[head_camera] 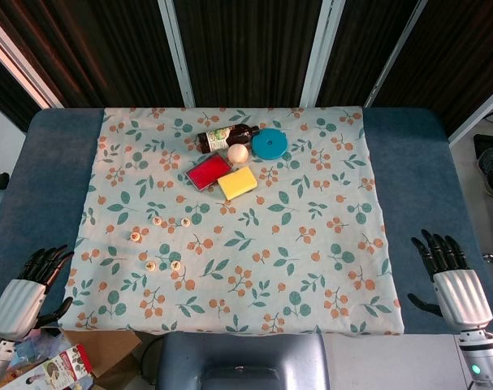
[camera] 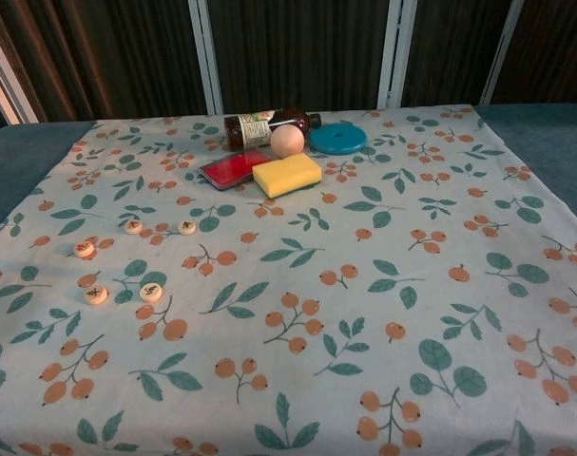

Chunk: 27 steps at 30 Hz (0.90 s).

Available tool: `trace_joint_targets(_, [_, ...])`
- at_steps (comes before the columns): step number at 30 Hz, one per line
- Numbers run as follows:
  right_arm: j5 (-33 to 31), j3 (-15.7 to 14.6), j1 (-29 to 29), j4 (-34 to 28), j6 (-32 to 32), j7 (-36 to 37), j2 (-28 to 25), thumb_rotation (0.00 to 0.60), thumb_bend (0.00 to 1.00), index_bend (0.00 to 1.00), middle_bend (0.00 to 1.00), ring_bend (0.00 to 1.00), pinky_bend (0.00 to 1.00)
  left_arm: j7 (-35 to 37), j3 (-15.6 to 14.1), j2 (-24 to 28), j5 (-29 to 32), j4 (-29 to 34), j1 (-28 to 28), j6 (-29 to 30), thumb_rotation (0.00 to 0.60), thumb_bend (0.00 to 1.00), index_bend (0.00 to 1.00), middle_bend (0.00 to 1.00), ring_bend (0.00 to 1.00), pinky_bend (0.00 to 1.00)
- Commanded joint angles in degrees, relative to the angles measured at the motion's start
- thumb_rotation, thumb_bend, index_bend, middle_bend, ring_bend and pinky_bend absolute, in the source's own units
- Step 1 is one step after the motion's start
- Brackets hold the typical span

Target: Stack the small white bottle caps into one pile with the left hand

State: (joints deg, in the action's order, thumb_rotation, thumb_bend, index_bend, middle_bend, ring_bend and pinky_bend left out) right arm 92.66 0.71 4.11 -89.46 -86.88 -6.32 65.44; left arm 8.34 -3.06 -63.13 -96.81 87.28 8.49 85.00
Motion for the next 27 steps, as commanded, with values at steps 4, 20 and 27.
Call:
trace_joint_targets(4, [0.04, -0.08, 0.04, -0.09, 0.18, -0.25, 0.07, 0.6, 0.05, 0.0, 0.0, 0.0, 0.0, -0.93, -0.18, -0.36, 0.08, 0.27, 0.49, -1.18, 0.6, 0.37, 0.0, 0.0, 0.0, 0.0])
trace_joint_targets(20, [-0.78, 0.02, 0.87, -0.49, 2.16, -1.42, 0.83, 0.6, 0.05, 0.0, 0.0, 0.0, 0.0, 2.3, 4.71, -18.47, 3.92, -6.43, 7.15, -7.98, 0.6, 0.43, 0.36, 1.0, 1.0, 1.0])
trace_joint_targets(27, [-1.41, 0.21, 1.11, -0.35, 2.73, -2.02, 1.21, 0.6, 0.05, 0.0, 0.0, 0.0, 0.0, -5.1, 7.18, -22.52, 11.56, -6.64, 11.16, -17.23, 0.6, 0.43, 0.32, 1.0, 1.0, 1.0])
